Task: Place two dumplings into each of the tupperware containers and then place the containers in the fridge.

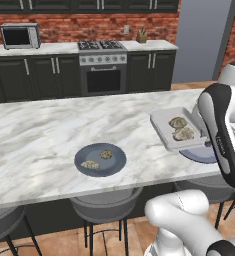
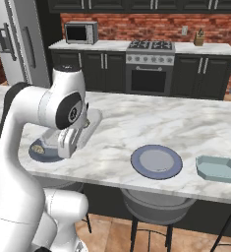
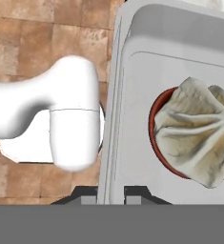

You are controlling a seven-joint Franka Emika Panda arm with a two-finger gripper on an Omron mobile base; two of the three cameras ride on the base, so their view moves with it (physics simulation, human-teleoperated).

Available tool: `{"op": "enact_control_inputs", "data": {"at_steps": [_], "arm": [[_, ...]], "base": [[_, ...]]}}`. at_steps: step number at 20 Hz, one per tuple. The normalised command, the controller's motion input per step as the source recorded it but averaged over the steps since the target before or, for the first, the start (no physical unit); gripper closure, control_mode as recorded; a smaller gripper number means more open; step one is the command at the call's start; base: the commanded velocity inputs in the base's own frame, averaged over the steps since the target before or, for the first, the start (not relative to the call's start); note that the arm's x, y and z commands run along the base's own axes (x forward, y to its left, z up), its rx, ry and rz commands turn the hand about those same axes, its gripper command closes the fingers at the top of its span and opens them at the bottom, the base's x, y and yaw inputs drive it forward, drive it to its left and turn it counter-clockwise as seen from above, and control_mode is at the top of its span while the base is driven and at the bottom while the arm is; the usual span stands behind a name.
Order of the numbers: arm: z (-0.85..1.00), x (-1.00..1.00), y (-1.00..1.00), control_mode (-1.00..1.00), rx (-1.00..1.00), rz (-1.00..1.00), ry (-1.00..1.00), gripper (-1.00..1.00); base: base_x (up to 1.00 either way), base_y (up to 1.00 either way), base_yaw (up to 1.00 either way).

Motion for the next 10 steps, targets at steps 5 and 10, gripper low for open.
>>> {"op": "enact_control_inputs", "data": {"at_steps": [5,10], "arm": [[-0.16,-0.01,-0.13,-1.0,-0.07,-0.22,-0.07,1.0],[0.0,-0.07,-0.16,-1.0,0.0,0.02,0.0,1.0]], "base": [[0.0,0.0,0.0],[0.0,0.0,0.0]]}}
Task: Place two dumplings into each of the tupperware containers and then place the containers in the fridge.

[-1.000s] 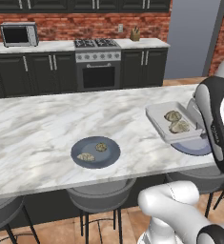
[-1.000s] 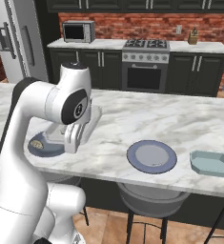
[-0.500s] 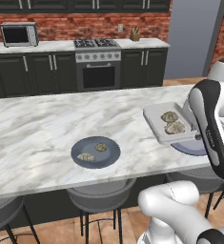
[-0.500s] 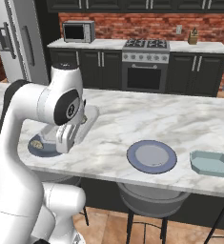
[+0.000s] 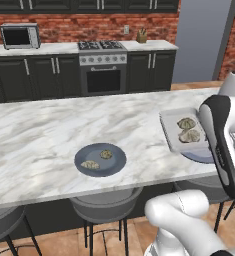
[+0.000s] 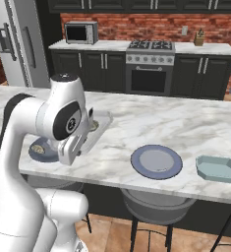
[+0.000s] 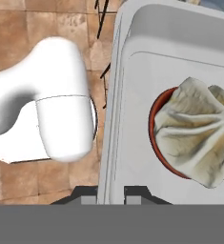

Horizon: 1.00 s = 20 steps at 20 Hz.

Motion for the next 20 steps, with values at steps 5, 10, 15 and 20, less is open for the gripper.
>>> {"op": "enact_control_inputs", "data": {"at_steps": [5,10,15,20], "arm": [[0.0,-0.38,-0.01,-1.0,-0.02,0.03,0.0,1.0],[0.0,-0.11,0.0,1.0,0.0,0.0,0.0,1.0],[0.0,0.0,0.0,1.0,0.0,0.0,0.0,1.0],[0.0,0.0,0.0,1.0,0.0,0.0,0.0,1.0]], "base": [[0.0,0.0,0.0],[-0.76,0.13,0.01],[-0.62,1.0,0.13],[-0.13,1.0,0.12]]}}
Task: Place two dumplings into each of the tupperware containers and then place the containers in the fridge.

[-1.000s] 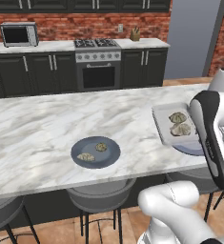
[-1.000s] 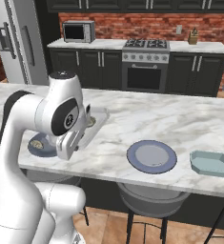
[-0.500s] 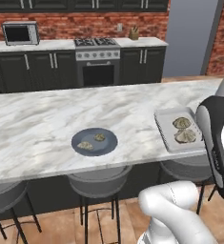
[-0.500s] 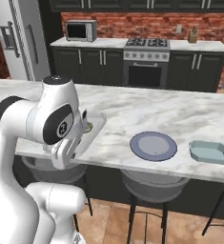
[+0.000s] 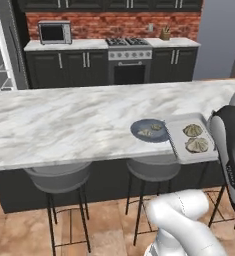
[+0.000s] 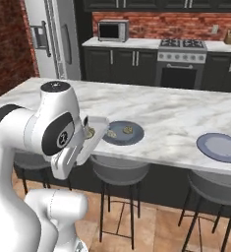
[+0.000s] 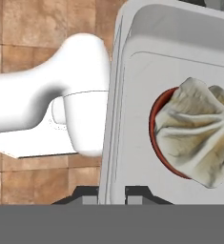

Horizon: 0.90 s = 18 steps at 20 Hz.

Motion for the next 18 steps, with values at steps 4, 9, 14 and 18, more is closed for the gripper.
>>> {"op": "enact_control_inputs", "data": {"at_steps": [4,9,14,18], "arm": [[0.0,0.0,0.0,1.0,0.0,0.0,0.0,1.0],[0.0,0.0,0.0,1.0,0.0,0.0,0.0,1.0],[0.0,0.0,0.0,1.0,0.0,0.0,0.0,1.0],[0.0,0.0,0.0,1.0,0.0,0.0,0.0,1.0]], "base": [[0.0,1.0,0.03],[0.02,1.0,0.0],[-0.01,1.0,0.0],[-0.01,1.0,0.0]]}}
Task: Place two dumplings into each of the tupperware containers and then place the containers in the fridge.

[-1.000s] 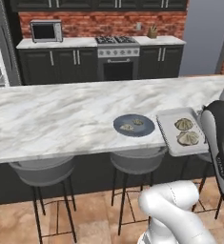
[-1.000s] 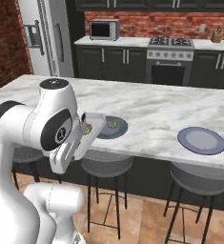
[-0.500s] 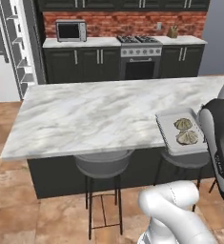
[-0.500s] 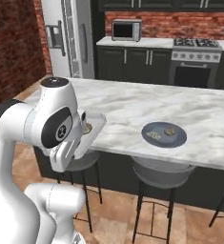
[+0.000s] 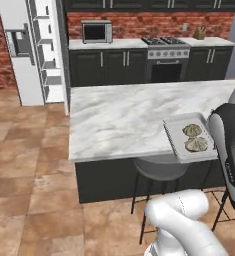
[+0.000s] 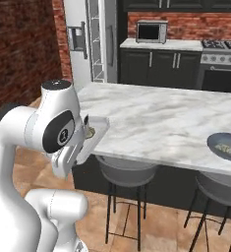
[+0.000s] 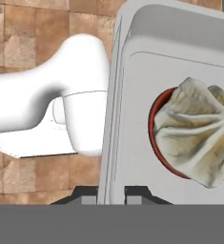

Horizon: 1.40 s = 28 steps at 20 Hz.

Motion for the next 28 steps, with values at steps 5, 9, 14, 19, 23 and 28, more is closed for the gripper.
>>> {"op": "enact_control_inputs", "data": {"at_steps": [5,9,14,19,23,28], "arm": [[0.0,0.0,0.0,1.0,0.0,0.0,0.0,1.0],[0.0,0.0,0.0,1.0,0.0,0.0,0.0,1.0],[0.0,0.0,0.0,1.0,0.0,0.0,0.0,1.0],[0.0,0.0,0.0,1.0,0.0,0.0,0.0,1.0],[0.0,0.0,0.0,1.0,0.0,0.0,0.0,1.0],[0.0,0.0,0.0,1.0,0.0,0.0,0.0,1.0]], "base": [[0.0,1.0,0.01],[0.0,1.0,0.02],[-0.03,1.0,0.03],[0.06,1.0,0.0],[0.5,1.0,0.0],[1.0,0.95,-0.09]]}}
